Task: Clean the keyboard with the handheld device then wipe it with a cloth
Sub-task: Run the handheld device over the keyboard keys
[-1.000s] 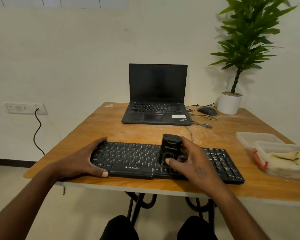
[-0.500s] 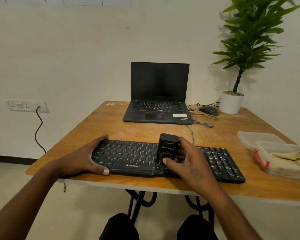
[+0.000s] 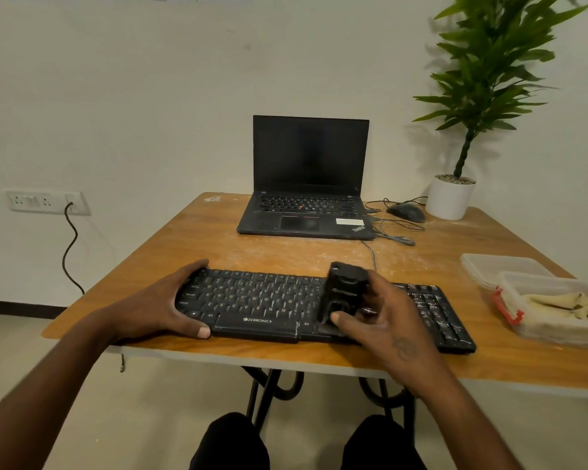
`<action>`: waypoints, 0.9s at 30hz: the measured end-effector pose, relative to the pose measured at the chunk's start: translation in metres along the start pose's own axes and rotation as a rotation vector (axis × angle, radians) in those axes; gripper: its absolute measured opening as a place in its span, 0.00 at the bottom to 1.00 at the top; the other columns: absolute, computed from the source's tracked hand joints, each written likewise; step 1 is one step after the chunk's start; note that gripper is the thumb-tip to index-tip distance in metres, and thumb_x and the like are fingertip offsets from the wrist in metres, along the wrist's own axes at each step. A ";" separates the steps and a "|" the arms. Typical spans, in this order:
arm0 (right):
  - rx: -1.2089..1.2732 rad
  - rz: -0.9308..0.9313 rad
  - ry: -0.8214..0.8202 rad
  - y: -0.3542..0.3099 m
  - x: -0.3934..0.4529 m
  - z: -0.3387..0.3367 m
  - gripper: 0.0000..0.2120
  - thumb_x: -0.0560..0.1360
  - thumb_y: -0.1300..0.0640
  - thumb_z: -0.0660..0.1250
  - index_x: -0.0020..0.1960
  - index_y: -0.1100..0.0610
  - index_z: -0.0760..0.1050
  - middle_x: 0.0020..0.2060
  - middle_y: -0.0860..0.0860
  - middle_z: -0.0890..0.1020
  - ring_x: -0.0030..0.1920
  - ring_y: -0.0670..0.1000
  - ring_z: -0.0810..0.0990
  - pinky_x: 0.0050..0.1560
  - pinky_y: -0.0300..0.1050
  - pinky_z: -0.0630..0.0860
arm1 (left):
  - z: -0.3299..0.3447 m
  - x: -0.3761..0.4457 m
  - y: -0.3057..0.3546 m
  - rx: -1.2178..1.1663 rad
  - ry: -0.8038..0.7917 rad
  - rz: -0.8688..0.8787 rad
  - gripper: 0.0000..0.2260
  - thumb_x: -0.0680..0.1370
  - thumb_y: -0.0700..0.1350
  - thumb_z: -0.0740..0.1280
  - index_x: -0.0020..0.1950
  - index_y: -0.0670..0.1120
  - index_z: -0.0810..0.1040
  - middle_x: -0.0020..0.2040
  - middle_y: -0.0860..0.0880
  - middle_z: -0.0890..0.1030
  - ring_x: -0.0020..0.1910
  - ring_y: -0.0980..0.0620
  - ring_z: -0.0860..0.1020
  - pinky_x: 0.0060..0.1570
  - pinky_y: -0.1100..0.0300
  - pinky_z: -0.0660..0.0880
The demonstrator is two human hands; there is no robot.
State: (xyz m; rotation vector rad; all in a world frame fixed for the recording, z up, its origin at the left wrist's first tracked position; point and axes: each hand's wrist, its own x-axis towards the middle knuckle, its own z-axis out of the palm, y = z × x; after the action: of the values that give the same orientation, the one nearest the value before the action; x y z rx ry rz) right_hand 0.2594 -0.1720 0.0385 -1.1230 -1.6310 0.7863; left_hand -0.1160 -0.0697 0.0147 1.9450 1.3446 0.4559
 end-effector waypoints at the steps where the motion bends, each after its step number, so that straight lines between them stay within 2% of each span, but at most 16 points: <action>1: -0.018 -0.017 -0.018 -0.002 0.002 0.009 0.22 0.74 0.61 0.74 0.62 0.43 0.74 0.54 0.32 0.81 0.57 0.36 0.80 0.50 0.34 0.79 | 0.000 0.000 0.000 -0.002 0.000 -0.002 0.58 0.58 0.65 0.83 0.79 0.68 0.51 0.74 0.59 0.64 0.67 0.60 0.71 0.57 0.67 0.71; 4: -0.046 -0.053 -0.050 -0.005 0.008 0.028 0.19 0.75 0.59 0.74 0.63 0.47 0.75 0.55 0.39 0.83 0.57 0.40 0.81 0.53 0.38 0.80 | 0.000 -0.001 0.001 0.000 0.000 -0.002 0.58 0.57 0.65 0.82 0.80 0.68 0.51 0.74 0.60 0.64 0.66 0.61 0.71 0.55 0.68 0.71; 6: -0.069 -0.049 -0.052 -0.005 0.008 0.025 0.19 0.75 0.58 0.74 0.64 0.48 0.75 0.55 0.40 0.83 0.57 0.40 0.81 0.56 0.39 0.79 | 0.000 -0.001 0.002 -0.001 -0.001 -0.003 0.58 0.58 0.65 0.82 0.80 0.68 0.51 0.73 0.60 0.64 0.66 0.61 0.71 0.54 0.69 0.71; 10: -0.068 -0.003 -0.009 -0.003 -0.005 -0.011 0.24 0.73 0.64 0.74 0.61 0.41 0.74 0.53 0.29 0.80 0.56 0.33 0.78 0.51 0.31 0.77 | 0.000 -0.001 0.003 -0.007 -0.001 -0.005 0.58 0.58 0.64 0.82 0.80 0.68 0.51 0.72 0.62 0.64 0.65 0.62 0.71 0.53 0.70 0.71; 12: -0.098 0.014 0.025 0.002 -0.012 -0.030 0.25 0.73 0.63 0.75 0.62 0.40 0.74 0.54 0.29 0.80 0.57 0.34 0.78 0.52 0.35 0.79 | 0.000 0.000 0.004 -0.009 -0.002 -0.008 0.58 0.57 0.64 0.82 0.80 0.67 0.51 0.72 0.62 0.65 0.65 0.62 0.71 0.53 0.70 0.71; 14: -0.097 0.035 0.049 0.005 -0.016 -0.041 0.24 0.73 0.62 0.75 0.64 0.43 0.76 0.56 0.36 0.82 0.59 0.39 0.80 0.54 0.42 0.80 | 0.001 0.000 0.003 -0.006 0.001 -0.006 0.59 0.57 0.65 0.82 0.80 0.67 0.51 0.73 0.61 0.65 0.66 0.61 0.70 0.55 0.69 0.71; 15: -0.101 0.033 0.057 0.006 -0.017 -0.042 0.23 0.73 0.62 0.75 0.64 0.44 0.76 0.57 0.38 0.83 0.59 0.41 0.80 0.55 0.43 0.79 | 0.001 0.000 0.003 -0.003 0.006 -0.002 0.59 0.57 0.65 0.82 0.80 0.67 0.51 0.73 0.60 0.65 0.67 0.61 0.70 0.56 0.68 0.70; 19: -0.129 -0.005 0.038 -0.004 -0.010 -0.017 0.22 0.74 0.60 0.74 0.61 0.40 0.73 0.54 0.30 0.80 0.57 0.34 0.79 0.50 0.34 0.78 | 0.002 -0.001 0.003 -0.003 0.006 -0.004 0.59 0.57 0.66 0.83 0.80 0.68 0.51 0.74 0.60 0.64 0.67 0.60 0.70 0.57 0.67 0.71; 22: -0.135 -0.022 -0.003 -0.004 -0.003 0.006 0.18 0.76 0.59 0.73 0.61 0.45 0.73 0.53 0.35 0.82 0.55 0.35 0.79 0.50 0.34 0.79 | 0.001 -0.002 0.004 -0.006 -0.005 -0.012 0.59 0.57 0.66 0.82 0.79 0.68 0.51 0.74 0.59 0.64 0.66 0.59 0.71 0.55 0.68 0.72; 24: -0.149 -0.012 -0.016 -0.003 -0.002 0.012 0.18 0.76 0.58 0.72 0.63 0.47 0.72 0.54 0.38 0.82 0.59 0.34 0.77 0.54 0.32 0.77 | 0.001 -0.002 0.004 0.002 -0.008 -0.013 0.58 0.57 0.66 0.82 0.79 0.69 0.51 0.74 0.58 0.64 0.66 0.58 0.71 0.54 0.67 0.72; 26: -0.123 0.030 0.006 0.000 -0.004 0.006 0.20 0.77 0.60 0.72 0.63 0.44 0.71 0.54 0.38 0.81 0.60 0.34 0.77 0.55 0.32 0.76 | 0.000 -0.001 0.004 0.007 -0.011 -0.013 0.58 0.57 0.66 0.82 0.79 0.69 0.50 0.74 0.58 0.63 0.66 0.58 0.71 0.54 0.68 0.72; 27: -0.100 0.065 0.030 0.000 -0.006 -0.001 0.21 0.76 0.63 0.71 0.61 0.42 0.70 0.53 0.39 0.81 0.57 0.31 0.78 0.51 0.29 0.76 | 0.000 -0.001 0.004 0.006 -0.010 -0.013 0.58 0.57 0.66 0.82 0.79 0.69 0.50 0.74 0.59 0.64 0.66 0.58 0.71 0.54 0.68 0.72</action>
State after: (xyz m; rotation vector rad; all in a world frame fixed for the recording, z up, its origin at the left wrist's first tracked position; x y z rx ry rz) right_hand 0.2609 -0.1777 0.0367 -1.2586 -1.6307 0.7331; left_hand -0.1138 -0.0712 0.0172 1.9400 1.3529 0.4363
